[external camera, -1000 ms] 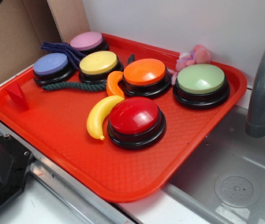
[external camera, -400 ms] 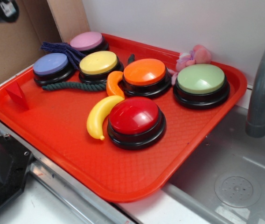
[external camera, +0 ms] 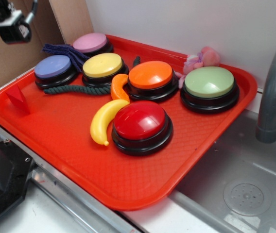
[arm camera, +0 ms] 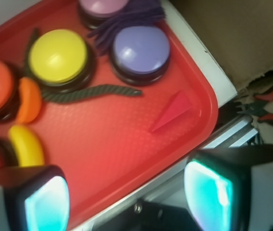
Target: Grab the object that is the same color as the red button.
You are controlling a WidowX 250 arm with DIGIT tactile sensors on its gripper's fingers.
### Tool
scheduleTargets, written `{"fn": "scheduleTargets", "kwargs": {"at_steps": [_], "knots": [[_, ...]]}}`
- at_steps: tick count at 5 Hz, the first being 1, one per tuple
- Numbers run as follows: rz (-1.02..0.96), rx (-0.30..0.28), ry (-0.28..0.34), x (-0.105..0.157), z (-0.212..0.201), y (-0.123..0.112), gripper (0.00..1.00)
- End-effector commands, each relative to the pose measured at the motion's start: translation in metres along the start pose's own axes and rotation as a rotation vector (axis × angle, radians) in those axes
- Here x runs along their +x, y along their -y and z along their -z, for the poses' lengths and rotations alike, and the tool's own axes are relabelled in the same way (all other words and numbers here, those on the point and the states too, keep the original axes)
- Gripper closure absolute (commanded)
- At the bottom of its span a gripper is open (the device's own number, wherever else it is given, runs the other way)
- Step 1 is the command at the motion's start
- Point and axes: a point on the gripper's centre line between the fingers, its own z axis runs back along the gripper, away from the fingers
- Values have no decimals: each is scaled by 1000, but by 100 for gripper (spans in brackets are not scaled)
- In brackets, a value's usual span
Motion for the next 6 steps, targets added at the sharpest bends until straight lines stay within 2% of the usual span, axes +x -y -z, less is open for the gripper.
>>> {"fn": "scheduleTargets", "kwargs": {"at_steps": [1, 3, 4, 5, 6], "knots": [[-261, 47, 91, 15, 46, -32, 0], [-343, 145, 82, 23, 94, -51, 0], [-342, 113, 92, 28, 112, -52, 0], [-328, 124, 118, 30, 121, -53, 0], [-279, 100, 129, 30, 128, -51, 18]]}}
